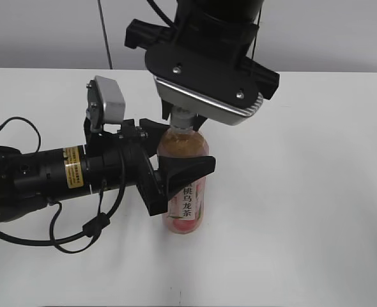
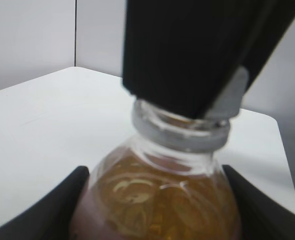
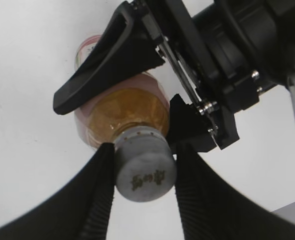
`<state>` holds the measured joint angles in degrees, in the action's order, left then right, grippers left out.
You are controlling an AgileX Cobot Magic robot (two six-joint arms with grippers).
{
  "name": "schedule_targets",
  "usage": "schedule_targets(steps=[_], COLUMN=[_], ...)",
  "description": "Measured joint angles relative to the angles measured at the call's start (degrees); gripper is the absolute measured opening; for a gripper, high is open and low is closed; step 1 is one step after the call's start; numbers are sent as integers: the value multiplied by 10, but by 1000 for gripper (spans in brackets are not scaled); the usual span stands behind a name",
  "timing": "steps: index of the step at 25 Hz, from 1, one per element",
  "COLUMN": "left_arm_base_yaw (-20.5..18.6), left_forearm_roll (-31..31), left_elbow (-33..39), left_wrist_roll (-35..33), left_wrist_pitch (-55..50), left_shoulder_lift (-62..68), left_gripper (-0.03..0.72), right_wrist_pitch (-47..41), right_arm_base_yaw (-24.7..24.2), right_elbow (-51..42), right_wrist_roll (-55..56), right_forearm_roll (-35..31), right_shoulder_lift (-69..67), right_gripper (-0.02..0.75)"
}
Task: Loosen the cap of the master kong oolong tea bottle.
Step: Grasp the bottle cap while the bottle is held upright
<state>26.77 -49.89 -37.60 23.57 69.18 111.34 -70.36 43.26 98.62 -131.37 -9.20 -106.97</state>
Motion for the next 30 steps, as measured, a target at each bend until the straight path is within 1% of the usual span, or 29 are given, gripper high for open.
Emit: schedule_targets(steps=[5, 7, 11, 13, 15, 19, 20, 21, 23, 25, 27, 30], left_arm_base_yaw=[-1, -1, -1, -1, -1, -1, -1, -1, -1, -1, -1, -1], left_forearm_roll=[-1, -1, -1, 0, 0, -2, -1, -1, -1, -1, -1, -1], left_elbow=[0, 0, 0, 0, 0, 0, 0, 0, 0, 0, 0, 0], left_wrist_roll=[0, 0, 1, 1, 1, 0, 0, 0, 1, 1, 1, 1], left_wrist_pitch=[1, 1, 1, 0, 0, 1, 1, 1, 1, 1, 1, 1], left_shoulder_lift=[0, 0, 0, 0, 0, 0, 0, 0, 0, 0, 0, 0], left_gripper=[463, 463, 463, 463, 463, 463, 463, 463, 463, 463, 463, 463], right_wrist_pitch=[0, 0, 0, 1, 3, 10, 9, 9, 9, 9, 8, 7], right_arm_base_yaw=[-2, -3, -3, -3, -2, -2, -2, -2, -1, 0, 0, 0], right_elbow=[0, 0, 0, 0, 0, 0, 0, 0, 0, 0, 1, 14], right_wrist_roll=[-5, 8, 77, 116, 153, 250, 278, 301, 352, 407, 483, 610], right_forearm_roll=[-7, -8, -8, -5, -4, -11, -13, -14, -14, -14, -14, -14], right_shoulder_lift=[0, 0, 0, -1, -1, -3, -5, -7, -7, -7, -7, -7], right_gripper=[280, 282, 300, 322, 369, 556, 596, 617, 624, 603, 582, 574])
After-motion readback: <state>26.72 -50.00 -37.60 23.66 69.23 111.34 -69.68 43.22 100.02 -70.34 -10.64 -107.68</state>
